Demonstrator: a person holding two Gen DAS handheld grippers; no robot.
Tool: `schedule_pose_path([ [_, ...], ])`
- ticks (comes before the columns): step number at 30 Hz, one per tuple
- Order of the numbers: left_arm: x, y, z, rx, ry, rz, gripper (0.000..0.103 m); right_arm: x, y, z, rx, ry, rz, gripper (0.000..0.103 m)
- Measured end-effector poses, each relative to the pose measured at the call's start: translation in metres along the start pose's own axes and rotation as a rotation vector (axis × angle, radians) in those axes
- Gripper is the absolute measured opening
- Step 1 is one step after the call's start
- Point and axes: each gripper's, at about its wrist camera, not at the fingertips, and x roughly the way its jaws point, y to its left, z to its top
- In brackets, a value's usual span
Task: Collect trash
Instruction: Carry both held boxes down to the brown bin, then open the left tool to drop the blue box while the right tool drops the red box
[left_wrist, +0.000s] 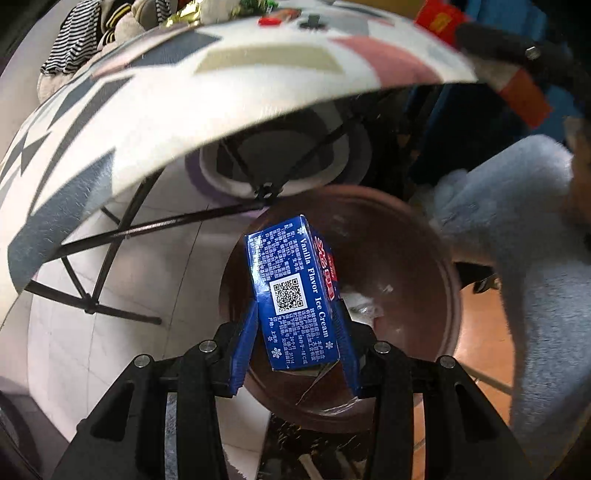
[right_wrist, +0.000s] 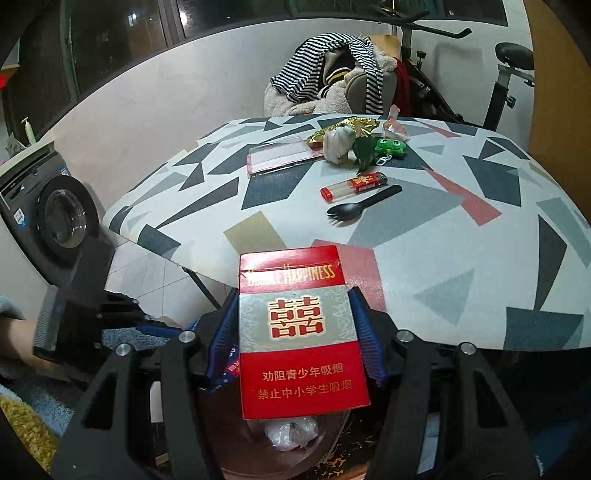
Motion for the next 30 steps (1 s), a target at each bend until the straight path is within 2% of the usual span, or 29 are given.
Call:
schedule_pose_path([
  [4,0.009,0.008,-0.005,-0.025,0.028,0.008,0.041,-0.001,-0.002,-0.001,0.007,0.004,0.005,0.059],
  [14,0.014,0.018,-0.011,-0.082,0.036,0.012,0.043,0.008,0.003,-0.007,-0.014,0.033,0.011,0.059],
  [17,0.011,0.021,-0.011,-0.107,0.017,-0.004,0.048,0.013,0.009,-0.010,-0.038,0.054,0.014,0.059],
  [18,0.009,0.022,-0.011,-0.112,0.008,-0.005,0.054,0.015,0.011,-0.011,-0.047,0.061,0.014,0.059],
  [19,0.006,0.024,-0.011,-0.119,-0.005,-0.002,0.060,0.015,0.012,-0.012,-0.053,0.065,0.015,0.059],
  [24,-0.018,0.034,-0.011,-0.184,-0.110,0.012,0.062,0.022,0.018,-0.017,-0.081,0.093,0.021,0.059],
  [30,-0.071,0.042,-0.017,-0.258,-0.340,0.046,0.073,0.035,0.030,-0.024,-0.128,0.143,0.031,0.059],
])
